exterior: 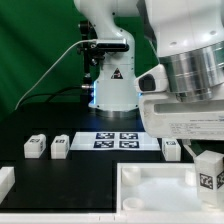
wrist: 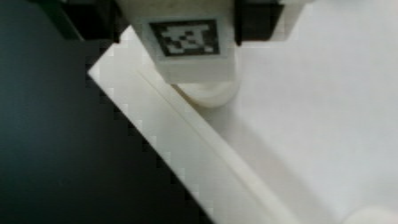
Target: Assemble one leg
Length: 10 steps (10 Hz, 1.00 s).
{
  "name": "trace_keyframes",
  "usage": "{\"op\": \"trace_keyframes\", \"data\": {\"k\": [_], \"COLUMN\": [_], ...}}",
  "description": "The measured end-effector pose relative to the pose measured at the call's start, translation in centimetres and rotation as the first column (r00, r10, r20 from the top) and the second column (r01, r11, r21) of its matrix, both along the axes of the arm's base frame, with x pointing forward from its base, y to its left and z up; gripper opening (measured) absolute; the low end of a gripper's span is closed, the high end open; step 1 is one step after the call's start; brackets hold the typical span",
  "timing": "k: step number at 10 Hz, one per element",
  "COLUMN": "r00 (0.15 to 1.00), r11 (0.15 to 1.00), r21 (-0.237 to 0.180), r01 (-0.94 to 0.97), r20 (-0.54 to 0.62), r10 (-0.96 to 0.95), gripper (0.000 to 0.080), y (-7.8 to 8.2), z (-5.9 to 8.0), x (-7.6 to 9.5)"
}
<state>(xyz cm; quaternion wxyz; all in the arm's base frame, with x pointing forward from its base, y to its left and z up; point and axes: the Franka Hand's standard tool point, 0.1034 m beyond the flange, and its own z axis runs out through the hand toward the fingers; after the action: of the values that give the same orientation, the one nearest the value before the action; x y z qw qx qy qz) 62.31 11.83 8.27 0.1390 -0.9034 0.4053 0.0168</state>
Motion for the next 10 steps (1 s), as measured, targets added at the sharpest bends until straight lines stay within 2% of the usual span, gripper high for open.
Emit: {"op": "trace_keyframes", "data": {"k": [1, 4, 6, 9, 10], "r00": [0.999, 0.947, 0.714, 0.716, 0.721], "r11": [0.999, 0.949, 0.718, 0.72, 0.724], "r21": [0.004, 0.036, 0.063, 0.067, 0.067], "r01": [0.037, 0.312, 0.693, 0.691, 0.686], "r20": [-0.011, -0.094, -0.198, -0.201, -0.199], "r10": [-0.037, -0.308, -0.672, -0.668, -0.664], "gripper": [0.0308, 0.0306, 0.0303, 0.03, 0.0514], "y": [0.0, 0.5, 1.1, 1.0, 1.0], "z": [0.0, 0.0, -0.1, -0.2, -0.2], "x": [0.0, -0.1, 0.6, 0.6, 0.6]}}
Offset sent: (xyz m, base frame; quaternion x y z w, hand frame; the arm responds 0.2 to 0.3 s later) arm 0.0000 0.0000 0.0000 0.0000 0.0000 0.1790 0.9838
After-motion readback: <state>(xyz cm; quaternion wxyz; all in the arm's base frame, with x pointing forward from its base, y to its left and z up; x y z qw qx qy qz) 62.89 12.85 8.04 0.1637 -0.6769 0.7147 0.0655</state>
